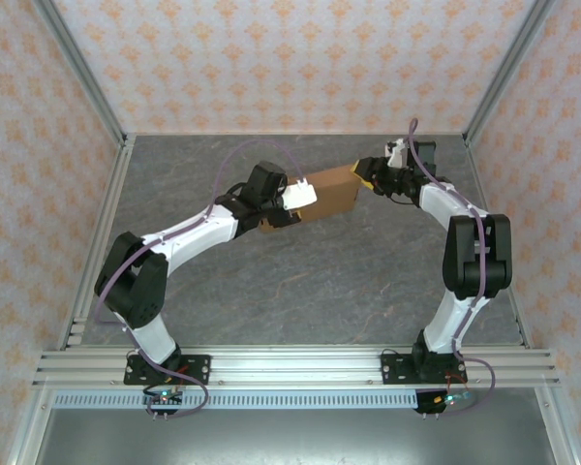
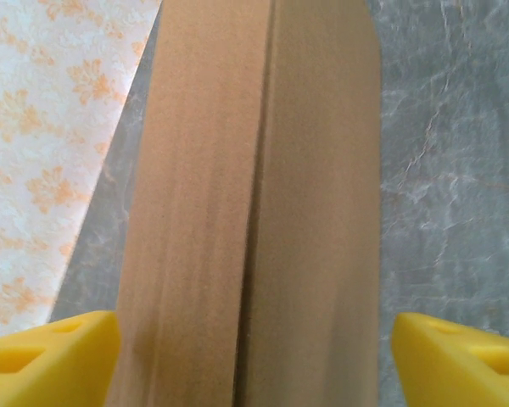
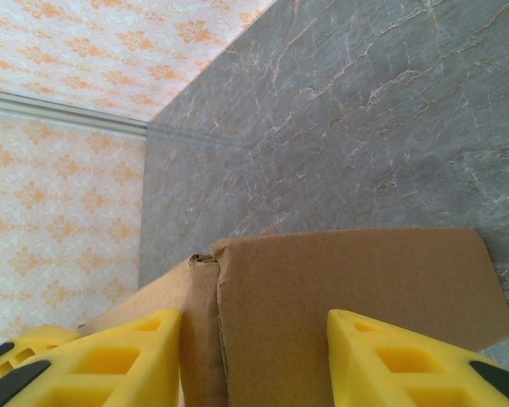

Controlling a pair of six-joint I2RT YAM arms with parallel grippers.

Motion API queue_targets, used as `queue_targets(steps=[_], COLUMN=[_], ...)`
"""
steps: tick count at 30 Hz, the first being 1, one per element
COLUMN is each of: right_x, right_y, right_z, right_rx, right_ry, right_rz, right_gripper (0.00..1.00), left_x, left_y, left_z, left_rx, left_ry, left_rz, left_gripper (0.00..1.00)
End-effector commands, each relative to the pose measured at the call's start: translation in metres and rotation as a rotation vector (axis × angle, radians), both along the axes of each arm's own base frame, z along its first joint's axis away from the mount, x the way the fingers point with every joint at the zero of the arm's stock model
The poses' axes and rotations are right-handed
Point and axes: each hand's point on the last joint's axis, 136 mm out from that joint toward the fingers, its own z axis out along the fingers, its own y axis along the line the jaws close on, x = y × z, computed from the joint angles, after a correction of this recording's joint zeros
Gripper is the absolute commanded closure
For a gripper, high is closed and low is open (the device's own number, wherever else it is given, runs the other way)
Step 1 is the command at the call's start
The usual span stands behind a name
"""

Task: Fold the paper box

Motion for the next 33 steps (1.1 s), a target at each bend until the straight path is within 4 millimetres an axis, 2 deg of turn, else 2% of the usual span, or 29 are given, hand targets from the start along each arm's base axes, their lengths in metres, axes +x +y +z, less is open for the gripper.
queue_targets(steps=[1,4,7,9,11,12,15,21,27,33], right_x=[-0.004,-0.004,-0.005,-0.004,-0.004,-0.005,-0.005,-0.006,-0.005,-0.005], right_y=[-0.004,-0.005,-0.005,-0.005,-0.005,-0.005,-0.006,-0.006,-0.006,-0.007], right_z=[-0.025,-0.026,-0.027,-0.026,-0.026,-0.025,-0.024,-0.022,-0.020,-0.022], right_rx=[-0.041,-0.046,-0.052,-0.053,-0.059,-0.059,-0.064,-0.066,-0.073,-0.076], right_ry=[0.051,0.052,0.052,0.049,0.049,0.050,0.045,0.041,0.039,0.042], right_rz=[-0.019,-0.020,-0.020,-0.017,-0.015,-0.014,-0.013,-0.012,-0.013,-0.016], right_gripper=[0.56,0.57,0.57,0.57,0.57,0.57,0.57,0.58,0.58,0.58], left_x=[-0.007,-0.007,-0.008,-0.005,-0.004,-0.004,-0.007,0.007,0.005,-0.001], left_y=[0.000,0.014,0.038,0.069,0.099,0.105,0.104,0.093,0.094,0.097], left_z=[0.046,0.070,0.091,0.089,0.072,0.063,0.042,0.021,-0.004,-0.013], left_rx=[-0.161,-0.305,-0.566,-0.755,-0.933,-1.025,-1.185,-1.274,-1.314,-1.316], left_ry=[0.033,0.056,0.148,0.249,0.360,0.425,0.586,0.726,0.785,0.794], left_rz=[0.075,0.186,0.346,0.542,0.740,0.784,0.846,0.888,0.930,0.945], left_gripper=[0.12,0.12,0.11,0.12,0.13,0.13,0.14,0.16,0.28,0.38])
